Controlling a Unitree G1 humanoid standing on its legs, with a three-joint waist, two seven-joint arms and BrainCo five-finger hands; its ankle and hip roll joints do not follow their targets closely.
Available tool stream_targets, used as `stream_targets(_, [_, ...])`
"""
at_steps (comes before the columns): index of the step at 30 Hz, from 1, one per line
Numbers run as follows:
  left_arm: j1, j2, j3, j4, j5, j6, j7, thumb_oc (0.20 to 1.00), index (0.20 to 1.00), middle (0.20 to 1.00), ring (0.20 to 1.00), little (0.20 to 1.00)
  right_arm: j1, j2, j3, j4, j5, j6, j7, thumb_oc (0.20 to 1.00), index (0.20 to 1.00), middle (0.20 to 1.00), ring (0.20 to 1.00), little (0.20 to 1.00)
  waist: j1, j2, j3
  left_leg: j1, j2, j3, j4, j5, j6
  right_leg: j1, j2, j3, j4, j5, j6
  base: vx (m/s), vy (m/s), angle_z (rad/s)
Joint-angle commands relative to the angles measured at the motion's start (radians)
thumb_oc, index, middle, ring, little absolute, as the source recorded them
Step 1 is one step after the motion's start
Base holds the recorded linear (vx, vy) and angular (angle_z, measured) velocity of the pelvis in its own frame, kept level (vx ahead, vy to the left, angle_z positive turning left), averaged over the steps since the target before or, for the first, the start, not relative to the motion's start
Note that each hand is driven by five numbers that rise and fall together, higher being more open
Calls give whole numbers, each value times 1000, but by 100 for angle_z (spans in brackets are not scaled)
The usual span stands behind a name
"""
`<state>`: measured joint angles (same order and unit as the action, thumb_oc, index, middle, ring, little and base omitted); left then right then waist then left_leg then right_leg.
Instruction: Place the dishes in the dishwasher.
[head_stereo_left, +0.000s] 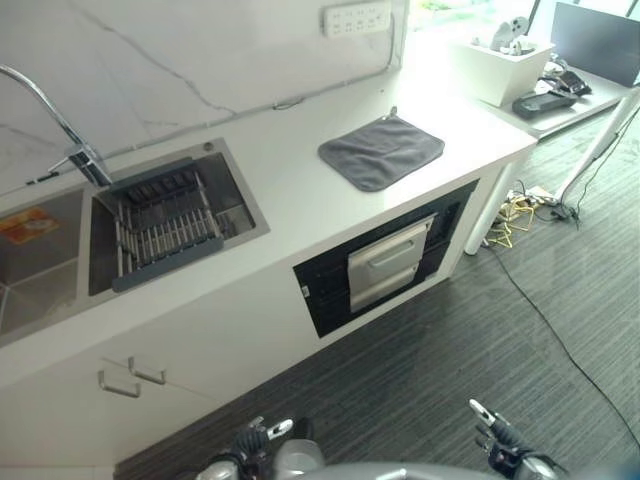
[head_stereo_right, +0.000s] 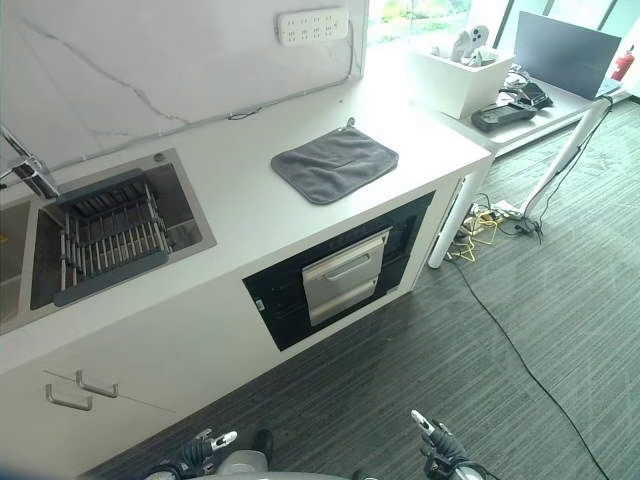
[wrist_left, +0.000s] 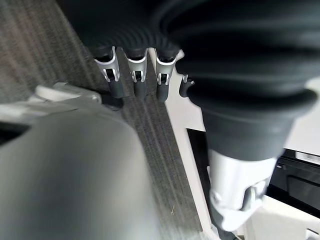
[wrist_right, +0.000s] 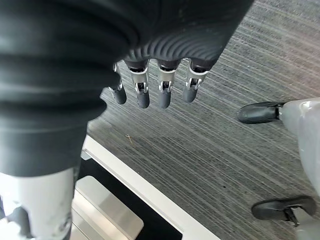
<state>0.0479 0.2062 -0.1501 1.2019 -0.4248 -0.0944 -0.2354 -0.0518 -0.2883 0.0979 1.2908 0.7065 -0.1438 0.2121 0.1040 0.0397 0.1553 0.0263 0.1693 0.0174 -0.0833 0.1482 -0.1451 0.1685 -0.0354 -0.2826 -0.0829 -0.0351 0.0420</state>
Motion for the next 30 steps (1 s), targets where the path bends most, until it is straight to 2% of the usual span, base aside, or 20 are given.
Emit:
stream_targets(1, [-39,18,2,59,-52,20,-52,1000,1000,1000,1000,1000,-27,5,-21,5,-5,22,46,1000,1000,1000,1000,1000,26,-19,-26,-74,-1,-8,-3,10,18,-12,-59,-50,44,-7,16,25,41,4])
stream_targets(4, [-47,19,8,73,-47,42,-64,1000,1000,1000,1000,1000,-23,15,-8,16,-18,81,71,1000,1000,1000,1000,1000,25,-21,-31,-62,-7,-4,-4,-4,24,-12,-67,-57,40,-4,23,9,23,-5])
stream_targets(6, [-61,15,4,85,-19,69,-67,1000,1000,1000,1000,1000,-11,30,11,37,-56,152,71,1000,1000,1000,1000,1000,18,-25,-37,-51,-11,3,-4,-20,29,-15,-73,-58,39,-1,30,0,0,0])
stream_targets(10, [-83,3,-18,95,17,99,-65,1000,1000,1000,1000,1000,5,43,32,83,-119,210,44,1000,1000,1000,1000,1000,5,-29,-46,-35,-16,17,-4,-38,35,-16,-81,-56,37,4,39,0,7,-1])
stream_targets(14, [-101,1,-40,92,10,119,-60,1000,1000,1000,1000,1000,18,48,42,103,-152,270,75,1000,1000,1000,1000,1000,-12,-29,-50,-20,-14,37,-4,-56,39,-21,-92,-52,39,7,48,0,0,0])
stream_targets(18, [-108,4,-46,95,-4,150,-62,1000,1000,1000,1000,1000,14,55,60,102,-152,292,92,1000,1000,1000,1000,1000,-18,-30,-55,-9,-17,47,-4,-67,44,-21,-99,-48,38,10,54,2,15,-10])
stream_targets(20, [-105,4,-46,98,-3,159,-60,1000,1000,1000,1000,1000,14,62,63,102,-157,282,95,1000,1000,1000,1000,1000,-19,-28,-59,-4,-19,49,-4,-74,46,-20,-104,-53,38,11,57,7,5,-3])
stream_targets(30, [-90,7,-38,104,-8,167,-83,1000,1000,1000,1000,1000,16,65,58,112,-156,289,106,1000,1000,1000,1000,1000,-23,-21,-63,14,-28,60,-4,-96,56,-21,-116,-57,44,11,63,23,-1,0])
